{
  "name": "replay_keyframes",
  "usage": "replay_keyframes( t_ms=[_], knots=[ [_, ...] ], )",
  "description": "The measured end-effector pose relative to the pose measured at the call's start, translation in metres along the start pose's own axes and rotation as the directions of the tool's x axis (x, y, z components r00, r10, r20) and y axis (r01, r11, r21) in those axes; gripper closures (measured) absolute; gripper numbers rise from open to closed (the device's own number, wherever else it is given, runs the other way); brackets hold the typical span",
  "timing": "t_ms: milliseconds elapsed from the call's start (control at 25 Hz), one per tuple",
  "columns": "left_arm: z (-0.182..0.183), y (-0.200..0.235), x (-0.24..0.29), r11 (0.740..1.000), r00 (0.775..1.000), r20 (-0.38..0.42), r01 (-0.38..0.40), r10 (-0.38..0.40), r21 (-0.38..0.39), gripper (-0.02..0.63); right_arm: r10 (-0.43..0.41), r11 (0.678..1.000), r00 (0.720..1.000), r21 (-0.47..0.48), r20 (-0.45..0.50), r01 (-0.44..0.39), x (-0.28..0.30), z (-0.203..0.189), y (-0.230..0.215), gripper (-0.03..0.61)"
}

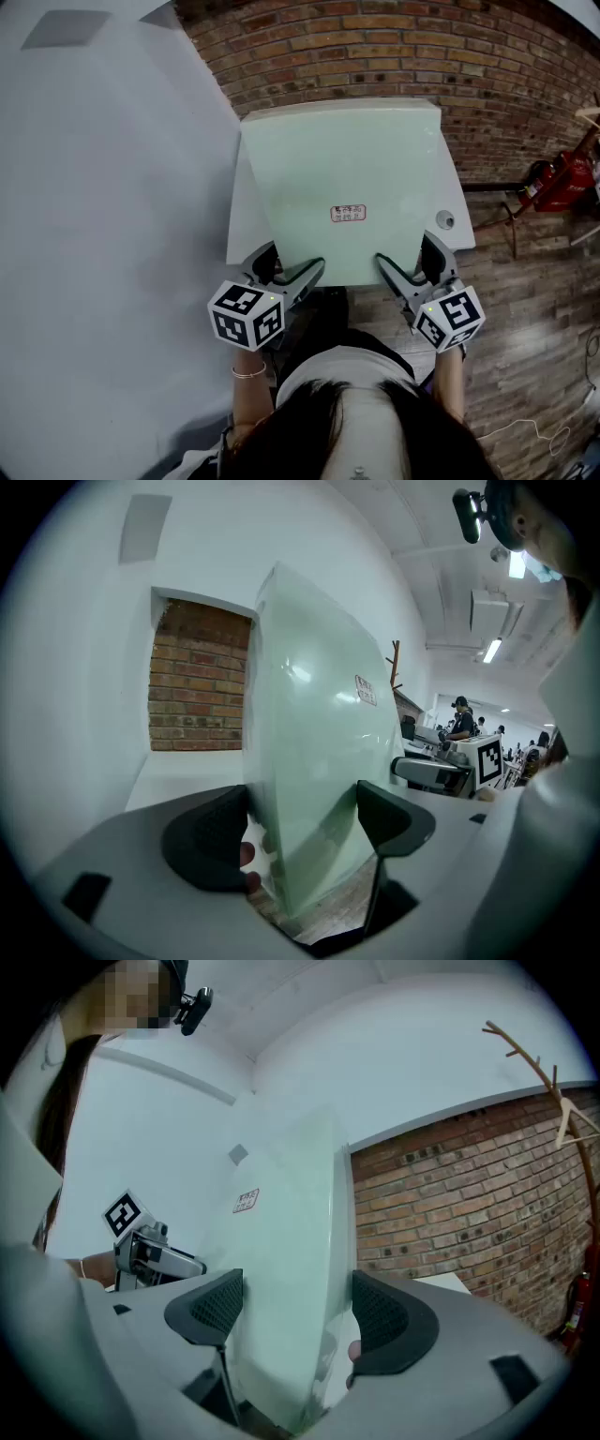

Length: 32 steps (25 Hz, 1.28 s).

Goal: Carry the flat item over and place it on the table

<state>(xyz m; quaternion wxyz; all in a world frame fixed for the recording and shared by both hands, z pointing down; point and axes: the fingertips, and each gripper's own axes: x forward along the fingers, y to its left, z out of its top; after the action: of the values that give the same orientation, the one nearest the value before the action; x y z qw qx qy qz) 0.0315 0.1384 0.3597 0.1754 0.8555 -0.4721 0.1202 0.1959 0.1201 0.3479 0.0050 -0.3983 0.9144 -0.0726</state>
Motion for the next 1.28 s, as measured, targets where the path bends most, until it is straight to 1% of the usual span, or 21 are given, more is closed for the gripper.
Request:
replay_keyframes(
  t_ms=[160,400,520,1280],
  knots=[
    [0.002,0.006,0.006,1.0,1.0,0.002,0.001,-0.001,-0.013,0.249,0.0,1.0,1.0,0.022,0.003,0.0,0.006,-0.002,-0.005,0.218],
    [0.007,0.017,0.02,1.0,1.0,-0.007,0.008,-0.008,-0.015,0.248,-0.005,1.0,1.0,-0.007,-0.005,0.005,0.021,0.001,-0.015,0.218],
    [0.008,0.024,0.027,1.0,1.0,-0.011,0.013,-0.013,-0.025,0.248,-0.008,1.0,1.0,-0.004,-0.012,0.008,0.029,0.0,-0.02,0.218],
    [0.024,0.087,0.069,0.997,0.999,-0.03,0.032,-0.034,-0.063,0.249,-0.022,1.0,0.998,-0.012,-0.06,0.021,0.102,-0.001,-0.045,0.218]
  ],
)
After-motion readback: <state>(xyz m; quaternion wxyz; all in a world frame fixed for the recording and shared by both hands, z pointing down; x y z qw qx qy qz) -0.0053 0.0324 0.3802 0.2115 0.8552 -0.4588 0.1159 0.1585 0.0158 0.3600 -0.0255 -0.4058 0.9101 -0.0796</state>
